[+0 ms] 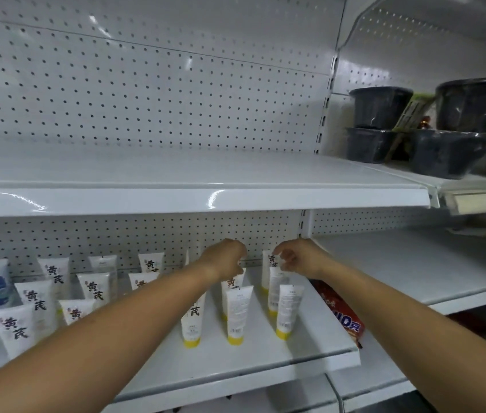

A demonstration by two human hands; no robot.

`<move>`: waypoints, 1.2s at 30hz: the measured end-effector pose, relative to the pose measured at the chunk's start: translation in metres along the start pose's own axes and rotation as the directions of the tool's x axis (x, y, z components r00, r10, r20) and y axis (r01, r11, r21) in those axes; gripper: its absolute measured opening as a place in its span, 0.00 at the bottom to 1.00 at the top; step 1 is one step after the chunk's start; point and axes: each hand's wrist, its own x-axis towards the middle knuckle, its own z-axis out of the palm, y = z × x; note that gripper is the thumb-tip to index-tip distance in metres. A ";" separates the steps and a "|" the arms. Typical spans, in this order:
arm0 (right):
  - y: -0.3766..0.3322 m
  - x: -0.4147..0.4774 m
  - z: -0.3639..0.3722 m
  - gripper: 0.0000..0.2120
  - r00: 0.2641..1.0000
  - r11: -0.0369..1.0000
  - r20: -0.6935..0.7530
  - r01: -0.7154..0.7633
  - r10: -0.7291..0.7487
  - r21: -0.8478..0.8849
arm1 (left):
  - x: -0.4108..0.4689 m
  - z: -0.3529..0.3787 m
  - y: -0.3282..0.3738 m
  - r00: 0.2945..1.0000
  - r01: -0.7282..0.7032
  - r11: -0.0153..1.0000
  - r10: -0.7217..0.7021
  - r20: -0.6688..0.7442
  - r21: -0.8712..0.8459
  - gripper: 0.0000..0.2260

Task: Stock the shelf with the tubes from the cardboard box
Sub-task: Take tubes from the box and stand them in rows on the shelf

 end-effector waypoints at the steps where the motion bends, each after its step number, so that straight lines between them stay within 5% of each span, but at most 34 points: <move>1: 0.001 0.001 0.002 0.20 1.000 1.000 0.010 -0.001 0.002 -0.020 | 0.001 0.005 -0.001 1.000 0.003 1.000 -0.003 0.013 0.001 0.21; 9: 0.008 0.016 0.008 0.21 0.996 0.993 0.084 0.037 -0.028 -0.109 | 0.003 0.015 -0.010 0.995 0.096 0.993 -0.093 0.038 -0.069 0.23; 21: 0.017 0.024 -0.002 0.15 0.995 0.964 0.034 0.099 -0.093 -0.248 | 0.004 0.023 0.001 0.993 0.085 0.989 -0.094 0.075 0.125 0.12; 36: 0.013 0.031 0.021 0.12 0.992 0.996 0.101 -0.075 0.079 -0.043 | 0.005 0.026 -0.007 0.992 0.106 0.993 -0.109 0.061 0.051 0.12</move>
